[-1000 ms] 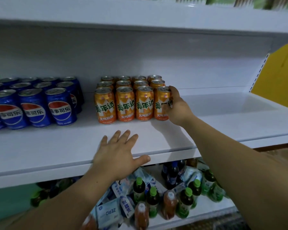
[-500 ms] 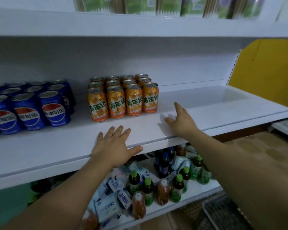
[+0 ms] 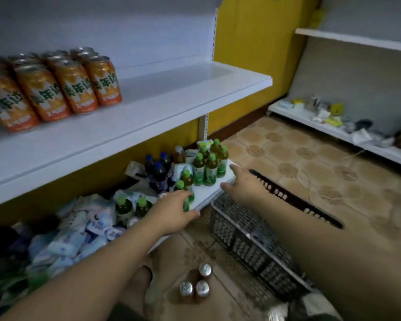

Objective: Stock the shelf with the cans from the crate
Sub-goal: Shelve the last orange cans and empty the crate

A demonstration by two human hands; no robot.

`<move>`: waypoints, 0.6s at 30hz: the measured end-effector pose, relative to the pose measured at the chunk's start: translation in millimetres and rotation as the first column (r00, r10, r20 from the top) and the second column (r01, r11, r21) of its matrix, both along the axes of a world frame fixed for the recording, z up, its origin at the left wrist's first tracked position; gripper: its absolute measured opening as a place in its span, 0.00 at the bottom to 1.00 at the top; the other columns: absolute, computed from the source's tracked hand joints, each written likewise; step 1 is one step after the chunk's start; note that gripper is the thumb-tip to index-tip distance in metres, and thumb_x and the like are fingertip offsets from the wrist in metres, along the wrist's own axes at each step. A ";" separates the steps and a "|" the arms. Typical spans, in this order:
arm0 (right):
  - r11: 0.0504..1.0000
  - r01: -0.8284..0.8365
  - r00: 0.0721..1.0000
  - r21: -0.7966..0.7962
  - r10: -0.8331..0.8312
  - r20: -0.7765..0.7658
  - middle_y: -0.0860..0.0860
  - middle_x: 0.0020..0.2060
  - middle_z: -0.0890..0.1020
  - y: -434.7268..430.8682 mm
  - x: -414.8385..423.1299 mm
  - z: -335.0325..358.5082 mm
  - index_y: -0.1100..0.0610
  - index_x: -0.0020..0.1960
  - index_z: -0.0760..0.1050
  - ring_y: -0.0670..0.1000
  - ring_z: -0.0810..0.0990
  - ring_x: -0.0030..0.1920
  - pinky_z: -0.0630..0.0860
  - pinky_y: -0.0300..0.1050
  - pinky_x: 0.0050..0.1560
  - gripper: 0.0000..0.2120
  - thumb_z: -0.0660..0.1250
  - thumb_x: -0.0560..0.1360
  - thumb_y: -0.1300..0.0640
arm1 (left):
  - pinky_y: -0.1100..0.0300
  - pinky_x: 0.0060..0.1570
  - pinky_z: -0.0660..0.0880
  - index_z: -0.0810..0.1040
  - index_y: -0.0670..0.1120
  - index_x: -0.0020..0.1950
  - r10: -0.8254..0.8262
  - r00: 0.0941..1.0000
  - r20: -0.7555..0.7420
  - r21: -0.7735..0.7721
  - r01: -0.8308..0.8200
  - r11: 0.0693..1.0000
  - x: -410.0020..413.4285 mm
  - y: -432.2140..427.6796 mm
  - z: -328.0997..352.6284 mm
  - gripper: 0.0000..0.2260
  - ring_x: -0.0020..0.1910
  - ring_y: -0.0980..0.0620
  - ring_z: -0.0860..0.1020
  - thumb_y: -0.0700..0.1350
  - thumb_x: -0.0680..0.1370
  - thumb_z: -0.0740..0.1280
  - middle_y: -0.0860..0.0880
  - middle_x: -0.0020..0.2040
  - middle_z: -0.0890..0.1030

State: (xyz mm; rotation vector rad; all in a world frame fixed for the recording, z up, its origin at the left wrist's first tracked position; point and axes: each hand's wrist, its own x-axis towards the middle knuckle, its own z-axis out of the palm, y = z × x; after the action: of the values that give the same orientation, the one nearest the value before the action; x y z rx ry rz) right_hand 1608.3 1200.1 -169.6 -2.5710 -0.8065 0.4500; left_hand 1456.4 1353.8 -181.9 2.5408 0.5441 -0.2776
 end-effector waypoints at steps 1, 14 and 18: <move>0.999 0.005 1.000 -0.033 -0.006 -0.026 0.54 0.72 0.66 -10.0 -3.9 -17.6 0.53 0.78 0.54 0.56 0.71 0.66 0.72 0.48 0.59 0.33 0.62 0.79 0.44 | 0.54 0.68 0.67 0.60 0.50 0.76 -0.008 0.999 -0.034 -0.043 0.007 0.999 -0.5 -7.5 -18.5 0.32 0.71 0.48 0.66 0.60 0.76 0.65 0.49 0.76 0.62; 0.943 0.002 0.896 -0.332 -0.149 -0.418 0.56 0.72 0.68 -34.5 -13.1 -264.4 0.54 0.77 0.56 0.58 0.69 0.68 0.68 0.48 0.65 0.33 0.62 0.78 0.42 | 0.55 0.62 0.71 0.69 0.57 0.70 -0.096 0.910 -0.403 -0.375 -0.068 0.925 9.3 -18.0 -243.8 0.35 0.63 0.50 0.74 0.62 0.62 0.64 0.52 0.66 0.75; 0.927 -0.007 0.839 -0.376 -0.199 -0.506 0.56 0.76 0.62 -19.9 -17.7 -330.5 0.56 0.78 0.51 0.57 0.63 0.73 0.63 0.47 0.69 0.35 0.61 0.79 0.43 | 0.57 0.61 0.69 0.67 0.53 0.72 -0.075 0.884 -0.462 -0.356 -0.108 0.928 27.7 -17.1 -297.6 0.29 0.65 0.46 0.72 0.52 0.72 0.70 0.48 0.68 0.73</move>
State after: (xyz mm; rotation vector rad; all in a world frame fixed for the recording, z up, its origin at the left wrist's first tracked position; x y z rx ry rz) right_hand 1590.6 1180.2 -500.1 -2.5693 -0.4072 1.3274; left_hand 1484.1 1336.6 -479.5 2.0884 0.6211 -0.9190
